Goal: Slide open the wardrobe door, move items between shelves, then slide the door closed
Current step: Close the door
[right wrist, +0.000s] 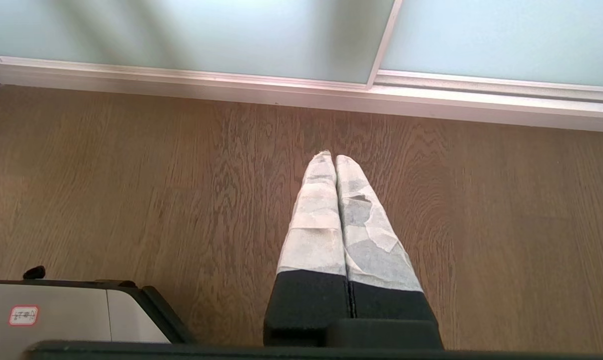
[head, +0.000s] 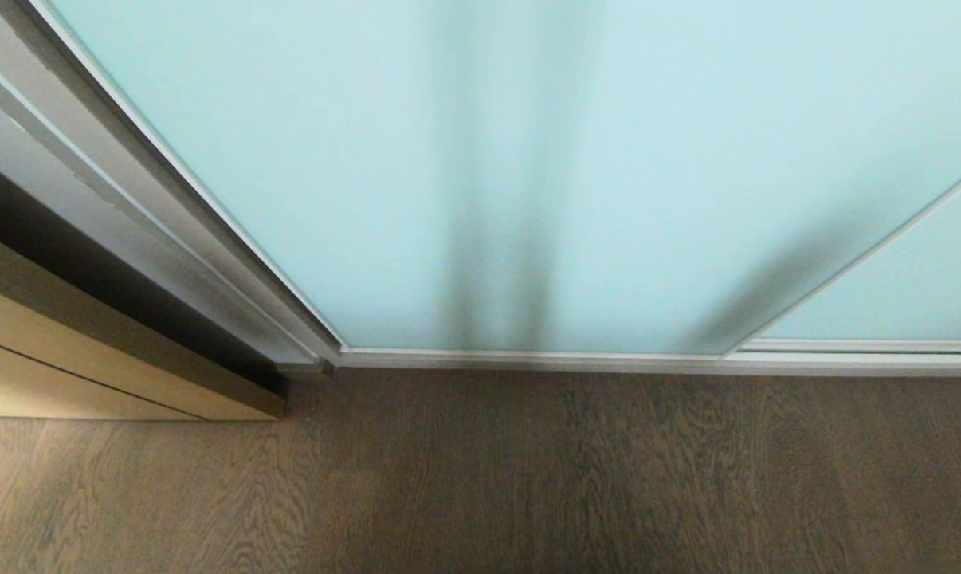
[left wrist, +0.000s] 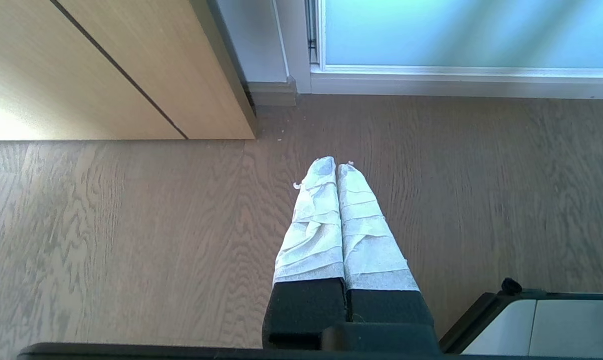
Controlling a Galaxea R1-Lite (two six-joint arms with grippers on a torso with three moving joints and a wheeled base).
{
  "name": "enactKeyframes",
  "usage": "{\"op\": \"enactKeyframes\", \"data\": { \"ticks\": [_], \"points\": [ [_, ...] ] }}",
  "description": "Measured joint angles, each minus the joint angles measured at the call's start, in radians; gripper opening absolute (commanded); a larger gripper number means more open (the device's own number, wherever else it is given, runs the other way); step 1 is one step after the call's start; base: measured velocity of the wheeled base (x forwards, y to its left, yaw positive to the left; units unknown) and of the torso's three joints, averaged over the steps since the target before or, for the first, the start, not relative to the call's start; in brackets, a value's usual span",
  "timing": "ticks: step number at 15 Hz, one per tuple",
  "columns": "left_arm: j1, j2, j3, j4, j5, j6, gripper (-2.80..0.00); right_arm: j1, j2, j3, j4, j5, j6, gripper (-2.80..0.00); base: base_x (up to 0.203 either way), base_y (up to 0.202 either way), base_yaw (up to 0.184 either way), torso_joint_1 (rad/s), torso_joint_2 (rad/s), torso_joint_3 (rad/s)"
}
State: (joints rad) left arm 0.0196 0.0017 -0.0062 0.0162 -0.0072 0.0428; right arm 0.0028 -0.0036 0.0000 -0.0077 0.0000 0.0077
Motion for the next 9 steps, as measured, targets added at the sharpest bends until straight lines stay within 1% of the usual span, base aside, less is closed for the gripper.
{"op": "enactKeyframes", "data": {
  "ticks": [4,6,8,9],
  "points": [
    [0.0,0.007,-0.028,0.027,0.02,0.005,-2.8,0.0,0.0,0.0,0.0,0.0,0.0,-2.8,0.0,0.0,0.0,0.0,0.0,0.0],
    [0.0,0.064,-0.138,0.008,0.039,-0.011,-2.8,0.0,0.0,0.0,0.0,0.0,0.0,-2.8,0.0,0.0,0.0,0.0,0.0,0.0],
    [0.0,0.187,-0.325,-0.051,0.078,-0.045,-2.8,0.0,0.0,0.0,0.0,0.0,0.0,-2.8,0.0,0.0,0.0,0.0,0.0,0.0],
    [0.001,0.261,-0.407,-0.092,0.101,-0.046,-2.8,0.0,0.0,0.0,0.0,0.0,0.0,-2.8,0.0,0.0,0.0,0.0,0.0,0.0]
  ]
}}
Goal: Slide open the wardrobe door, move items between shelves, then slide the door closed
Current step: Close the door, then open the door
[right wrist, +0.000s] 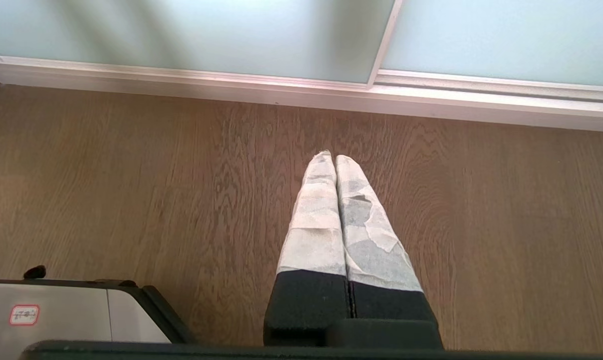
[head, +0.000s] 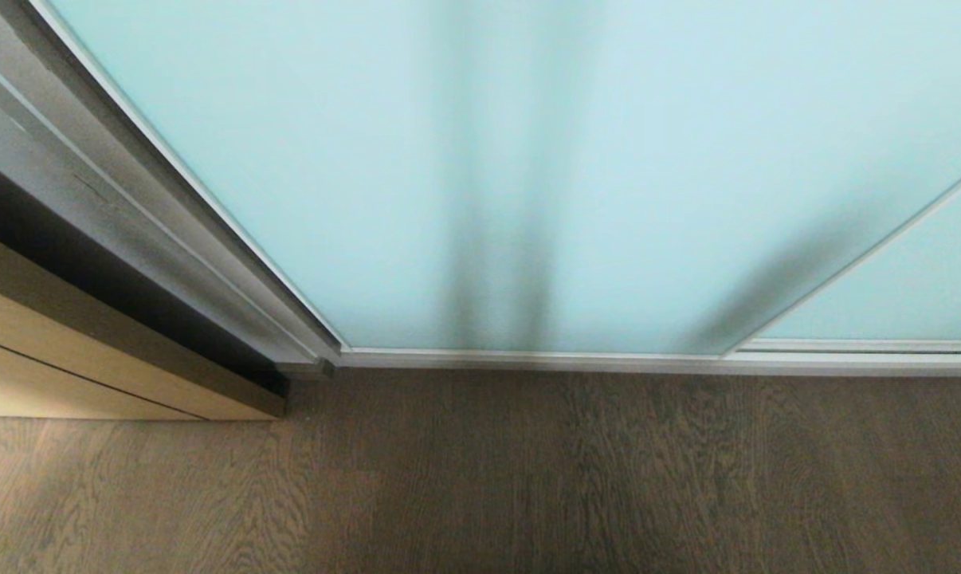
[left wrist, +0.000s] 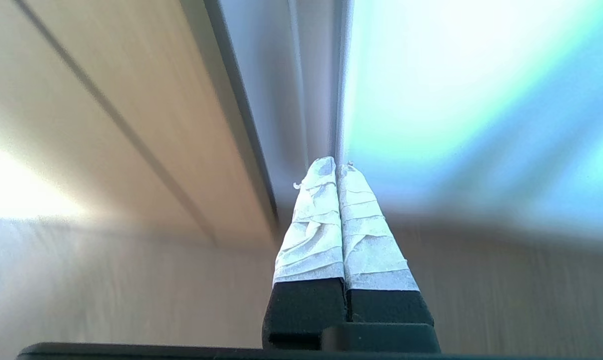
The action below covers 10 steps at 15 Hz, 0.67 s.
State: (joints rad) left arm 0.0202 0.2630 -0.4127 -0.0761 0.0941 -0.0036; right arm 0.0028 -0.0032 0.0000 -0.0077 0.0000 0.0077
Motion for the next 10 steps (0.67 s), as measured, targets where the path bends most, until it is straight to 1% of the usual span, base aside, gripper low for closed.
{"op": "enactKeyframes", "data": {
  "ticks": [2,3,6,8,10],
  "points": [
    [0.002,0.154,-0.122,-0.115,0.053,0.003,-2.8,0.0,0.0,0.0,0.0,0.0,0.0,-2.8,0.0,0.0,0.0,0.0,0.0,0.0],
    [0.004,0.236,-0.176,-0.194,0.081,0.011,-2.8,0.0,0.0,0.0,0.0,0.0,0.0,-2.8,0.0,0.0,0.0,0.0,0.0,0.0],
    [0.007,0.463,-0.296,-0.485,0.156,0.06,-2.8,0.0,0.0,0.0,0.0,0.0,0.0,-2.8,0.0,0.0,0.0,0.0,0.0,0.0],
    [0.007,0.585,-0.337,-0.685,0.169,0.089,-2.8,0.0,0.0,0.0,0.0,0.0,0.0,-2.8,0.0,0.0,0.0,0.0,0.0,0.0],
    [0.007,0.682,-0.366,-0.827,0.157,0.094,-2.8,0.0,0.0,0.0,0.0,0.0,0.0,-2.8,0.0,0.0,0.0,0.0,0.0,0.0]
  ]
}}
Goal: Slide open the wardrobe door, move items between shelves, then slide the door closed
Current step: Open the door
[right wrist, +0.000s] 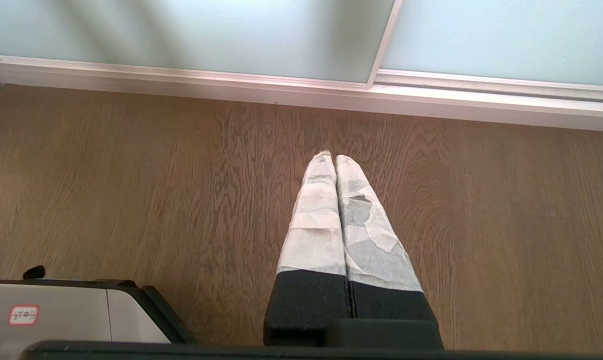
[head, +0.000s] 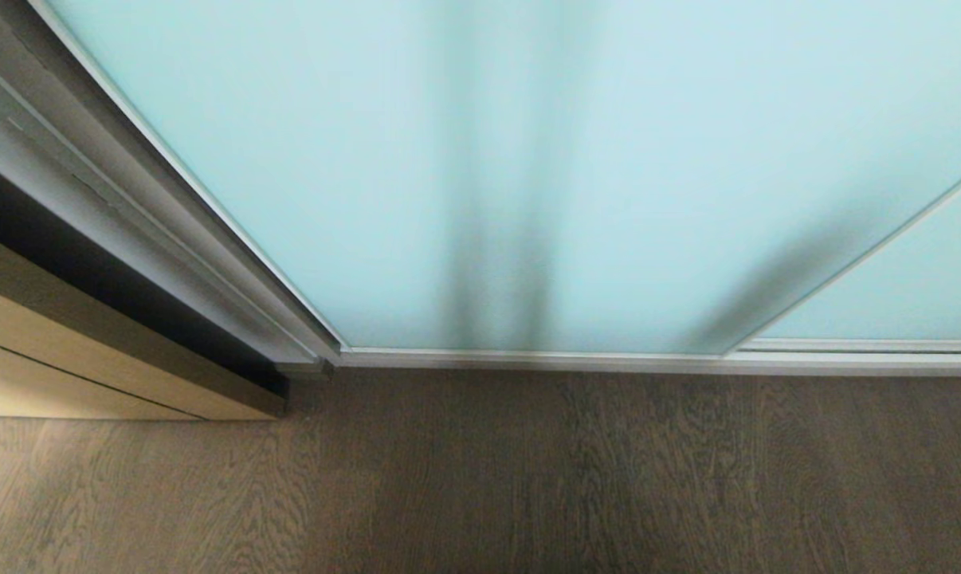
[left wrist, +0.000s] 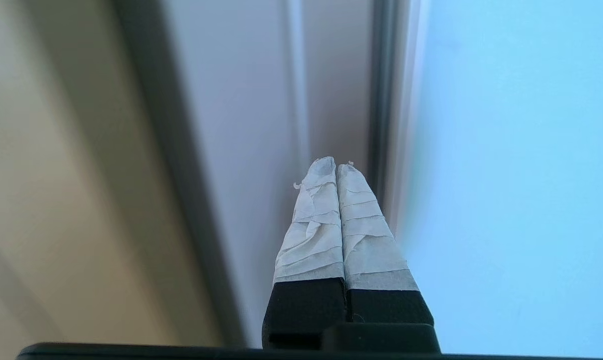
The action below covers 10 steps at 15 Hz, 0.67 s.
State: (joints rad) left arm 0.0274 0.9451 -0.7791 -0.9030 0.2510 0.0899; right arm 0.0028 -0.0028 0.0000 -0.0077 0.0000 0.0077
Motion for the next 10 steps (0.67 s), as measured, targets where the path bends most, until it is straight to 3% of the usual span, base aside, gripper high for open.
{"op": "enactKeyframes", "data": {
  "ticks": [5,10],
  "points": [
    [0.0,0.179,-0.098,-0.148,-0.027,-0.004,-2.8,0.0,0.0,0.0,0.0,0.0,0.0,-2.8,0.0,0.0,0.0,0.0,0.0,0.0],
    [0.001,0.29,-0.146,-0.164,-0.027,-0.009,-2.8,0.0,0.0,0.0,0.0,0.0,0.0,-2.8,0.0,0.0,0.0,0.0,0.0,0.0]
  ]
}}
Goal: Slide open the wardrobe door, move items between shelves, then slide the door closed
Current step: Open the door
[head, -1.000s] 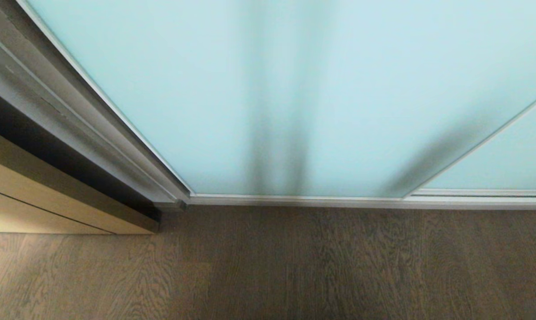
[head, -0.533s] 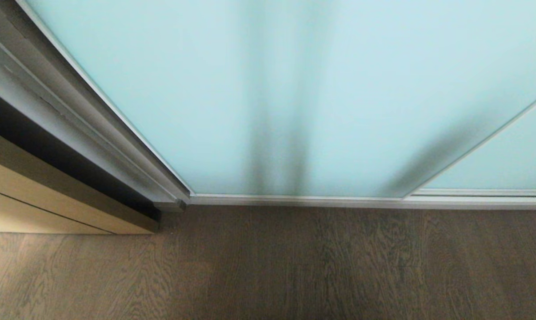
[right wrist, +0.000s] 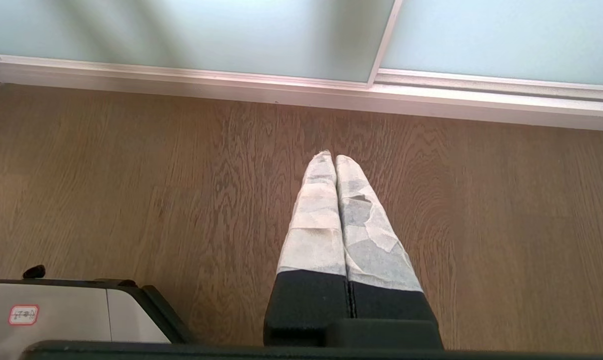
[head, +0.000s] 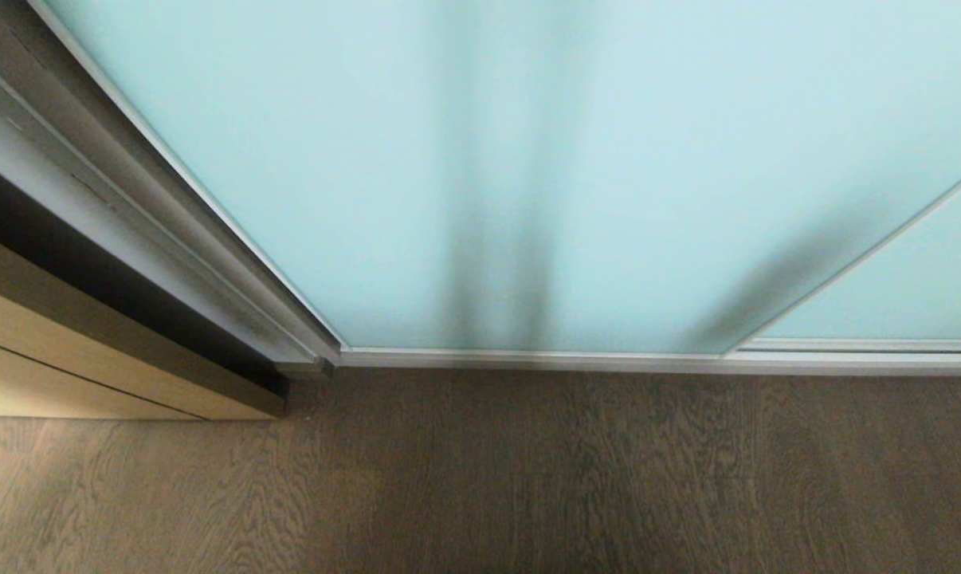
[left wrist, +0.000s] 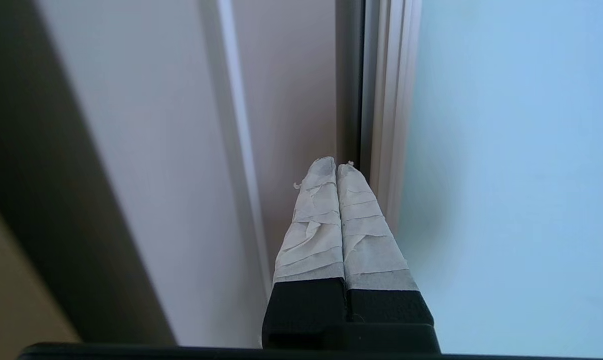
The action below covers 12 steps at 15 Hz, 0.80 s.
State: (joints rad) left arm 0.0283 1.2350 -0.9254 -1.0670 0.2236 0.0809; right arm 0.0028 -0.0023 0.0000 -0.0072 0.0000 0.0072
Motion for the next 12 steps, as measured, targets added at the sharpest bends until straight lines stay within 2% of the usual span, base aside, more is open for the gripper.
{"op": "enactKeyframes", "data": {
  "ticks": [12],
  "points": [
    [0.0,0.222,-0.123,-0.049,-0.004,-0.022,-2.8,0.0,0.0,0.0,0.0,0.0,0.0,-2.8,0.0,0.0,0.0,0.0,0.0,0.0]
  ]
}}
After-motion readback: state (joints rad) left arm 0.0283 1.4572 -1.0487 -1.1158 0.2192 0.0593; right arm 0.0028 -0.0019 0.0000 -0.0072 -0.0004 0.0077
